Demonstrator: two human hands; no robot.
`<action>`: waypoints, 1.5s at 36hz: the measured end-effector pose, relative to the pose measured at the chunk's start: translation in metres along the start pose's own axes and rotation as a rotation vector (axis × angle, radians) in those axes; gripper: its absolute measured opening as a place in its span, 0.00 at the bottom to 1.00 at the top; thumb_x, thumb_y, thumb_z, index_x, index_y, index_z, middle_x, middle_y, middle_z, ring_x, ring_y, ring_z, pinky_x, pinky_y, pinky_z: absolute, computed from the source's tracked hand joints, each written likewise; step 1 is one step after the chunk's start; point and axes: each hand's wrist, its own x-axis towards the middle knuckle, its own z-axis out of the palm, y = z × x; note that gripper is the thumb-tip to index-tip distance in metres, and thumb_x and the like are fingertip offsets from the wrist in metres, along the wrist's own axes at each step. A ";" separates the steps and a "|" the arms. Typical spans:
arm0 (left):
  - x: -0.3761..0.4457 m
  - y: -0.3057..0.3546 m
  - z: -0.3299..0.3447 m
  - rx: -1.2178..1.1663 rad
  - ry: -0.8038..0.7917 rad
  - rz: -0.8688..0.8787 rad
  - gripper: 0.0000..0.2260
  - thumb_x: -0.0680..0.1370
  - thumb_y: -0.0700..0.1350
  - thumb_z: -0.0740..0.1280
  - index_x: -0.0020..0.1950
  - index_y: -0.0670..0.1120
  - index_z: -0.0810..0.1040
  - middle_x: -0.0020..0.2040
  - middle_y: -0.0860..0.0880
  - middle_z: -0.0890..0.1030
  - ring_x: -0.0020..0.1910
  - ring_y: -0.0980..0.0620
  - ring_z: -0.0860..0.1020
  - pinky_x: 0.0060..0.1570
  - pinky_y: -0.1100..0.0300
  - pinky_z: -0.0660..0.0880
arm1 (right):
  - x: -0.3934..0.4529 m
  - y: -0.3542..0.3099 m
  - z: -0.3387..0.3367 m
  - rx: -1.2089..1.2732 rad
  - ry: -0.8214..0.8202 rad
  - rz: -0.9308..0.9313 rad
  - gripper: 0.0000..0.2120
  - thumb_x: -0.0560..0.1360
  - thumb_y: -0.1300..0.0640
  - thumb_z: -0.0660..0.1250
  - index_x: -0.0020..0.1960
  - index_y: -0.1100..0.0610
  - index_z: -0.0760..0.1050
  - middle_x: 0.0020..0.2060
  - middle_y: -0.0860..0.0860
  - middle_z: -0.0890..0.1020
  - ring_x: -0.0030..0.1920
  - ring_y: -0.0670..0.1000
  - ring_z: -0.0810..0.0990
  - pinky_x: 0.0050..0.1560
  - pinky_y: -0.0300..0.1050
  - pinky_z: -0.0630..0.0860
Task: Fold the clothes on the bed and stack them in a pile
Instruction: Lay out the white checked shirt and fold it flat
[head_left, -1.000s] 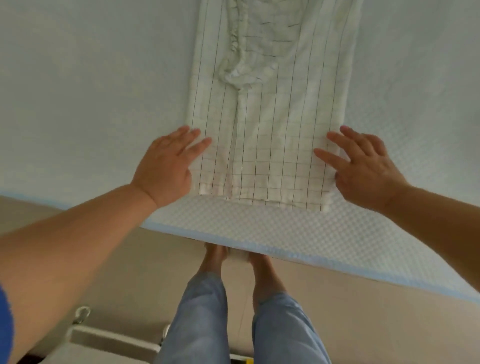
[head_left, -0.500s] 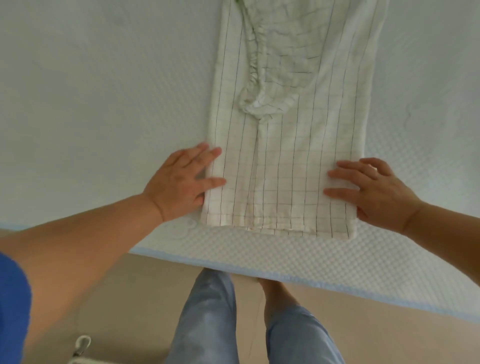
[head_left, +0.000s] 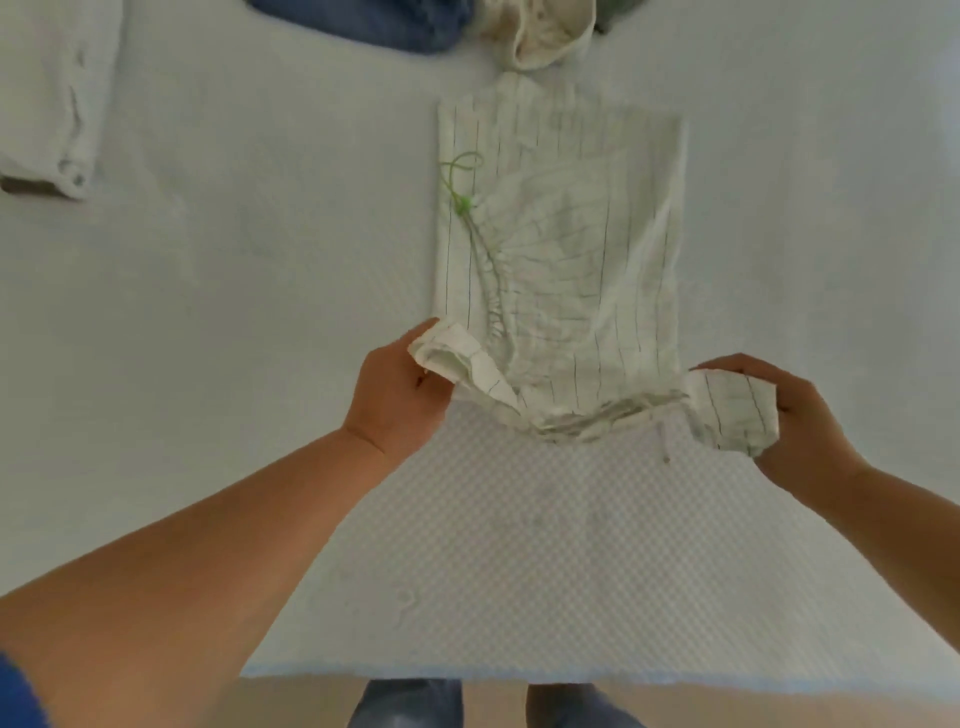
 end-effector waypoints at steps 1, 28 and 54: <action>0.012 0.002 0.001 -0.024 0.036 -0.041 0.13 0.75 0.39 0.58 0.31 0.47 0.69 0.29 0.53 0.72 0.28 0.61 0.70 0.30 0.68 0.64 | 0.010 -0.008 -0.002 0.016 0.015 -0.018 0.33 0.72 0.78 0.59 0.41 0.39 0.81 0.37 0.41 0.82 0.40 0.42 0.80 0.41 0.33 0.76; 0.256 -0.009 0.019 -0.088 0.278 -0.448 0.15 0.70 0.60 0.68 0.42 0.48 0.76 0.40 0.52 0.79 0.39 0.52 0.78 0.39 0.57 0.76 | 0.279 0.003 -0.031 -0.253 0.408 0.131 0.11 0.75 0.45 0.63 0.46 0.53 0.74 0.38 0.46 0.77 0.38 0.49 0.76 0.36 0.44 0.71; 0.273 -0.022 0.033 0.182 0.629 0.004 0.09 0.79 0.51 0.60 0.43 0.49 0.74 0.33 0.58 0.72 0.33 0.62 0.71 0.37 0.70 0.68 | 0.313 0.014 -0.025 -0.239 0.620 -0.071 0.04 0.77 0.47 0.59 0.51 0.44 0.69 0.36 0.38 0.74 0.37 0.39 0.73 0.35 0.35 0.67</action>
